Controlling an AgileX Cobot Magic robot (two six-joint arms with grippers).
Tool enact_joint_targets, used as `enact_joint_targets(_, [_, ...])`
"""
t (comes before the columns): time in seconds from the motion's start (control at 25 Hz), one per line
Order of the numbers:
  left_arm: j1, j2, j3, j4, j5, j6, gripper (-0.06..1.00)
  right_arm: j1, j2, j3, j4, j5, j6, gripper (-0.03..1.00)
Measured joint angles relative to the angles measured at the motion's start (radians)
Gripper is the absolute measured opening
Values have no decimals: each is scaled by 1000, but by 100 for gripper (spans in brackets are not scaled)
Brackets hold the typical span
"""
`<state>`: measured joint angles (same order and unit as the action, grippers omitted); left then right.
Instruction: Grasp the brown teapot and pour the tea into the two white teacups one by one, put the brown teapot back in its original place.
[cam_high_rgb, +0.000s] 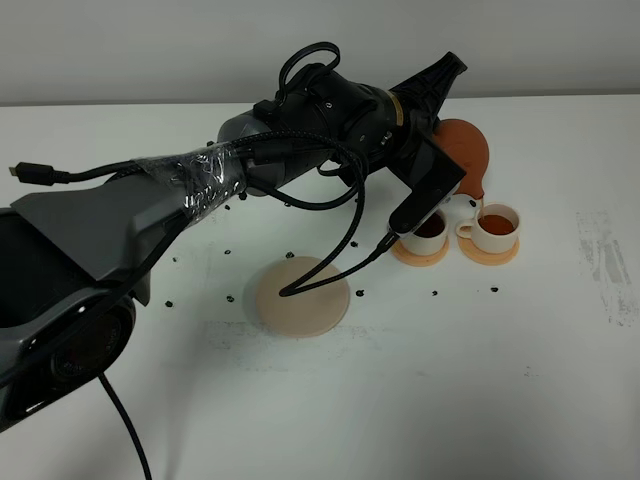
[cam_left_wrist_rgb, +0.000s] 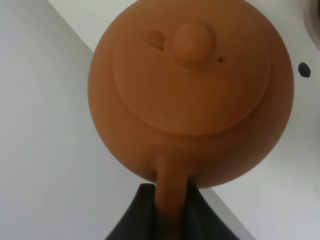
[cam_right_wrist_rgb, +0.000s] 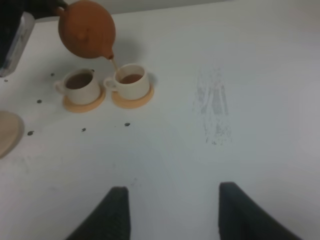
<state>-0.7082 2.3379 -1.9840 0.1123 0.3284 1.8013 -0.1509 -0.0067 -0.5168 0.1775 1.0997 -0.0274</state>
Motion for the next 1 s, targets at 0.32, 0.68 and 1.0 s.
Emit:
enact_joint_targets(0.32, [-9, 0, 0, 26, 0, 0, 8, 0, 0, 0, 0, 0, 0, 39])
enact_joint_targets(0.68, [-15, 0, 0, 64, -5, 0, 8, 0, 0, 0, 0, 0, 0, 39])
enact_joint_targets(1.0, [-18, 0, 0, 75, -9, 64, 8, 0, 0, 0, 0, 0, 0, 39])
